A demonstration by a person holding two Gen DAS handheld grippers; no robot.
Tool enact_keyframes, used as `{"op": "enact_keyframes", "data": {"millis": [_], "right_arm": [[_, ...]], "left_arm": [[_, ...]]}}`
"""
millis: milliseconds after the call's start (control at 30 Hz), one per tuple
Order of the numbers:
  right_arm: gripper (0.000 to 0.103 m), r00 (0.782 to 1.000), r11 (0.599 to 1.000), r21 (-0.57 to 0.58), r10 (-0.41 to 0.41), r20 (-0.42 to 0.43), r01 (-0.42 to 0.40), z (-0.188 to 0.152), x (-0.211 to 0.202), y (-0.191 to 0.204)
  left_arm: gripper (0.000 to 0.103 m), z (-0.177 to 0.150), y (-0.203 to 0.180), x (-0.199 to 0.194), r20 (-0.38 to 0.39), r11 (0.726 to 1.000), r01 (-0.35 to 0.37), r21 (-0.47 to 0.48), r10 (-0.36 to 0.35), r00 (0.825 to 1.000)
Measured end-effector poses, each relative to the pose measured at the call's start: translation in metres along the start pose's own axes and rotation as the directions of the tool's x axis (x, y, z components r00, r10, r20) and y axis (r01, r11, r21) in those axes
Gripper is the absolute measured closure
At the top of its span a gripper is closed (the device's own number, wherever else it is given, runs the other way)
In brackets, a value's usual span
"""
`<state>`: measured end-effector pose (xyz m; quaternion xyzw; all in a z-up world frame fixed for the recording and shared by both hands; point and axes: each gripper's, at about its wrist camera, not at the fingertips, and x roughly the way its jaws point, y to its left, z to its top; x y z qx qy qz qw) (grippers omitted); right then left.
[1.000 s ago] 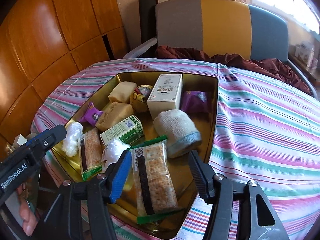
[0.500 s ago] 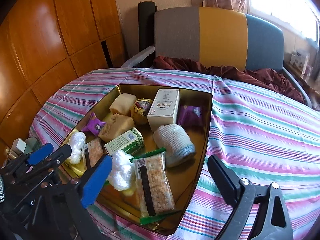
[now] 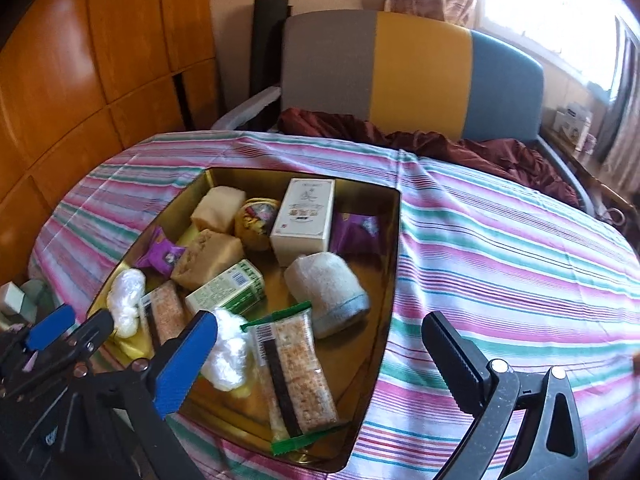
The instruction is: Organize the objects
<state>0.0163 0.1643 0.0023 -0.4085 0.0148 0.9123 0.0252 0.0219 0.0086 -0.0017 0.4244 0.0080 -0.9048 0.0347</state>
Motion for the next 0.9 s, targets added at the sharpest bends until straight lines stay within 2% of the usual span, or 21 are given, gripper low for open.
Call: {"op": "enact_keyframes", "data": {"millis": [167,433,900], "right_arm": [[0.000,1.000,0.999,0.034,-0.029,-0.004,0.029,0.0042,-0.0003,-0.0038],[0.000,0.999,0.999,0.021,-0.037,0.001,0.037,0.0043,0.0007,0.0000],[0.000,0.999,0.999,0.018,-0.047,-0.002,0.047,0.0031,0.0040,-0.0004]], "left_arm": [[0.055,0.0005,-0.0003,0.0006,-0.006,1.000,0.005,-0.002,-0.005,1.000],[0.055,0.0007,0.0011,0.0067,-0.037,1.000,0.017,-0.015,-0.017,0.999],[0.055,0.0013,-0.0033,0.0045,0.004,1.000,-0.002,0.015,0.002,1.000]]}}
